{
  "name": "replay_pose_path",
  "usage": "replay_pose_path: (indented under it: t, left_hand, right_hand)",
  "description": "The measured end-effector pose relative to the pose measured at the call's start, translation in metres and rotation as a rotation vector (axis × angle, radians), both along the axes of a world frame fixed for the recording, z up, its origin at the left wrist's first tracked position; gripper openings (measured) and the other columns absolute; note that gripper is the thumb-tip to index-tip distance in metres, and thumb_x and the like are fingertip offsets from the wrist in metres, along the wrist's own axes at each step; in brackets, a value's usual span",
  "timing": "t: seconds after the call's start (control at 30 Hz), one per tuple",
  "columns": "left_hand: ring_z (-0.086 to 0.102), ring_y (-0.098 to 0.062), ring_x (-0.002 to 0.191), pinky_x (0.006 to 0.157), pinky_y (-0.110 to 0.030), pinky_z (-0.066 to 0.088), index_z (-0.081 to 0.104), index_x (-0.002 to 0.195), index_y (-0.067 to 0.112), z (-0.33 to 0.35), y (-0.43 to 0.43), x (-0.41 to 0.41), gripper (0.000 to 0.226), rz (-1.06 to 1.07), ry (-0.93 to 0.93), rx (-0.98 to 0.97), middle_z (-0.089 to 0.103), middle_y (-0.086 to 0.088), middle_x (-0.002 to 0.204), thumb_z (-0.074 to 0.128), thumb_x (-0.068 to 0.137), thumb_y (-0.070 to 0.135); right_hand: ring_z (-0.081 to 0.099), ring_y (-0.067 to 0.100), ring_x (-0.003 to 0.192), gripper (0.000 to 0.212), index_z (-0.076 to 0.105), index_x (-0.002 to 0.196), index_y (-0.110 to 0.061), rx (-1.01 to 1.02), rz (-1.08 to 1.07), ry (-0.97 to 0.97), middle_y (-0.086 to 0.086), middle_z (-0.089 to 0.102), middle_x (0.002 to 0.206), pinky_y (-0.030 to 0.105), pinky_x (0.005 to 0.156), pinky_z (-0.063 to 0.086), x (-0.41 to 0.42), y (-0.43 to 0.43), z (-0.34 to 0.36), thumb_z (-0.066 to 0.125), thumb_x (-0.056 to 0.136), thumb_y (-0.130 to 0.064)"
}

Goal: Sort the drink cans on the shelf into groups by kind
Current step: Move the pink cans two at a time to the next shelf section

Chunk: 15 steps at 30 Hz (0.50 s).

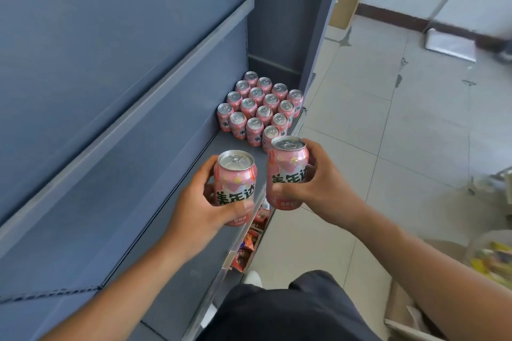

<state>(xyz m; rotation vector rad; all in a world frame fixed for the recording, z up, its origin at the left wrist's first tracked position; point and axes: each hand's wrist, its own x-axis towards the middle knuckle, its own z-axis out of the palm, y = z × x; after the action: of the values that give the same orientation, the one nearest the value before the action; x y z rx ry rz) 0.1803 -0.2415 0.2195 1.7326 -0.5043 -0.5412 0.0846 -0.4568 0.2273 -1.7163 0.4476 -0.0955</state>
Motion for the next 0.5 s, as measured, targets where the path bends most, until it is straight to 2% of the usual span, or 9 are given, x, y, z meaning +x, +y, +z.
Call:
replay_pose_path:
  t: [0.1,0.2,0.3,0.4,0.5]
  left_hand:
    - [0.069,-0.018,0.105,0.090,-0.043,0.058,0.058,0.123,0.042,-0.009,-0.022,0.020,0.068,0.015,0.027,-0.003,0.070,0.007,0.116,0.088,0.063,0.032]
    - [0.067,-0.019,0.108,0.092,-0.045,0.057,0.058,0.125,0.037,-0.022,-0.045,0.037,0.067,0.041,0.062,0.010,0.070,0.005,0.118,0.088,0.066,0.025]
    - [0.067,-0.016,0.110,0.092,-0.040,0.056,0.058,0.125,0.041,-0.030,-0.075,0.048,0.071,0.103,0.086,0.027,0.069,0.008,0.119,0.090,0.063,0.027]
    - [0.068,-0.012,0.106,0.083,-0.027,0.057,0.061,0.113,0.054,-0.034,-0.111,0.056,0.069,0.201,0.099,0.018,0.071,0.012,0.115,0.089,0.062,0.016]
    - [0.069,-0.014,0.104,0.077,-0.024,0.056,0.062,0.111,0.053,-0.040,-0.146,0.060,0.070,0.325,0.133,0.014,0.071,0.011,0.114,0.090,0.060,0.014]
  right_hand:
    - [0.065,0.006,0.109,0.080,0.040,0.135,-0.035,0.009,0.031,-0.003,-0.015,0.061,0.122,0.025,0.086,0.057,0.027,-0.022,-0.007,0.088,0.072,-0.025]
    - [0.064,0.013,0.112,0.083,0.040,0.140,-0.029,0.007,0.084,-0.004,-0.012,0.061,0.124,0.033,0.091,0.057,0.052,-0.052,-0.018,0.088,0.072,-0.026]
    - [0.065,0.010,0.110,0.084,0.040,0.140,-0.027,-0.004,0.153,0.027,-0.013,0.062,0.121,0.033,0.091,0.057,0.074,-0.090,-0.029,0.089,0.071,-0.027]
    - [0.064,0.002,0.106,0.084,0.039,0.138,-0.029,-0.018,0.229,0.064,-0.016,0.061,0.118,0.023,0.084,0.057,0.098,-0.130,-0.033,0.089,0.071,-0.029]
    - [0.065,0.002,0.106,0.081,0.039,0.135,-0.032,0.015,0.312,0.094,-0.016,0.062,0.118,0.022,0.084,0.057,0.123,-0.168,-0.037,0.089,0.071,-0.030]
